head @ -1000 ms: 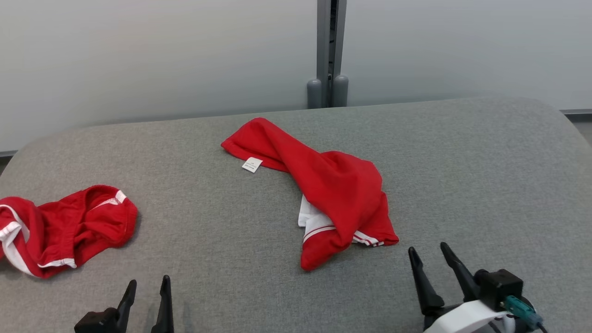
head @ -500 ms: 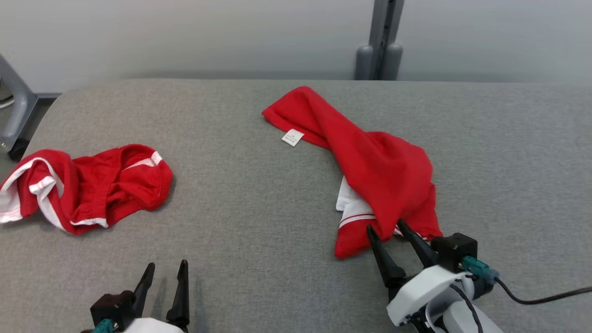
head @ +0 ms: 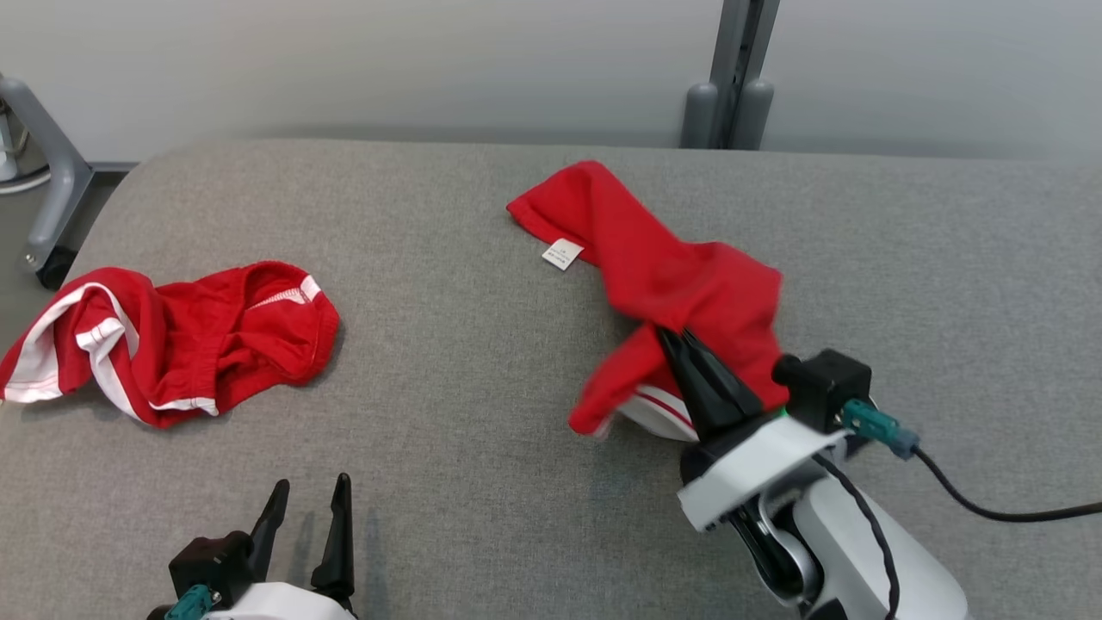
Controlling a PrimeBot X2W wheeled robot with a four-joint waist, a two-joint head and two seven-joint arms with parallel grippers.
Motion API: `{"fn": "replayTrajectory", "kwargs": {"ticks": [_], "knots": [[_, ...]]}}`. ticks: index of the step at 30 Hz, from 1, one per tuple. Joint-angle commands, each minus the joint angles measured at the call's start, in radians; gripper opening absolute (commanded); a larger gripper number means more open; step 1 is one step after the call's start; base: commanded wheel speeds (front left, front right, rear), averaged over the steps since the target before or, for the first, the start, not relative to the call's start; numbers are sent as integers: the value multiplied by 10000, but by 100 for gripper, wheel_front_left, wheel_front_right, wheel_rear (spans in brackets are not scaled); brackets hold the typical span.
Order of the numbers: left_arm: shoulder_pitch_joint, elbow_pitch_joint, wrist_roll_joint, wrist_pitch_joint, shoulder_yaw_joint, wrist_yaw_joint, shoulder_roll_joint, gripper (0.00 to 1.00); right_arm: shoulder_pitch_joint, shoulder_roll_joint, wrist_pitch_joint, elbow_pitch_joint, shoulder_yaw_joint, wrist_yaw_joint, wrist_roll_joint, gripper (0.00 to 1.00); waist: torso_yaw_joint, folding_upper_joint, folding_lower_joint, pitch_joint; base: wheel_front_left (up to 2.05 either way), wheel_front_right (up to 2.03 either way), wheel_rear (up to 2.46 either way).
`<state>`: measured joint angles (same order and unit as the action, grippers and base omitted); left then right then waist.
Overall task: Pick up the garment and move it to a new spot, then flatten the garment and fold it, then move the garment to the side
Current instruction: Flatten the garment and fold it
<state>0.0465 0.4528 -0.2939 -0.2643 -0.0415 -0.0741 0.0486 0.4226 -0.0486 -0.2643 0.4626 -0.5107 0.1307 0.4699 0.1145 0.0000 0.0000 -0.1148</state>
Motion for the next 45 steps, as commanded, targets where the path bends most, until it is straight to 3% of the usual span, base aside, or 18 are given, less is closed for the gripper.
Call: {"fn": "replayTrajectory", "kwargs": {"ticks": [1, 6, 11, 18, 19, 20, 21, 25, 32, 39, 45], "knots": [[-48, 36, -41, -1, -3, -41, 36, 100, 201, -42, -2, -189, -102, 1, 135, 0, -71, 0, 0, 170, 0, 0, 0], [-161, 237, -53, -1, -214, -130, 39, 100, 1027, -51, -2, -1606, -681, 1, 1272, 0, -131, 0, 0, 594, 0, 0, 0], [-259, 359, -138, -1, -357, -146, 34, 100, 1550, -60, -2, -2739, -195, 1, 1893, 0, -153, 0, 0, 785, 0, 0, 0], [-90, 280, -258, -1, -481, -87, 37, 100, 980, -626, -3, -1176, 1715, 1, 962, 0, -26, 0, 0, 456, 0, 0, 0], [4, 256, -263, -1, -493, -88, 38, 100, 888, -781, -2, -671, 2015, 1, 684, 5, 2, 0, 0, 372, 0, 0, 0], [97, 236, -258, -1, -512, -93, 37, 100, 867, -915, -2, -158, 2372, 1, 418, 70, 33, 0, 0, 275, 0, 0, 0], [174, 208, -244, -1, -547, -94, 32, 100, 846, -989, -2, 381, 2710, 1, 241, 100, 59, 0, 0, 190, 0, 0, 0], [363, 165, -185, -1, -600, -79, 40, 100, 944, -1247, -2, 1633, 3740, 1, -768, 100, 68, 0, 0, -98, 0, 0, 0], [456, 161, -264, -1, -645, -14, 40, 100, 451, -1041, -2, 1386, 4324, 1, -1492, 100, -229, 0, 0, -124, 0, 0, 0], [246, 278, -413, -1, -654, -41, 37, 100, -1098, -863, -2, 377, 2890, 1, -1517, 100, -533, 0, 0, 255, 0, 0, 0], [41, 289, -404, -1, -594, -51, 35, 100, -2138, -937, -3, 404, 1596, 1, -1391, 100, -762, 0, 0, 569, 0, 0, 0]]}}
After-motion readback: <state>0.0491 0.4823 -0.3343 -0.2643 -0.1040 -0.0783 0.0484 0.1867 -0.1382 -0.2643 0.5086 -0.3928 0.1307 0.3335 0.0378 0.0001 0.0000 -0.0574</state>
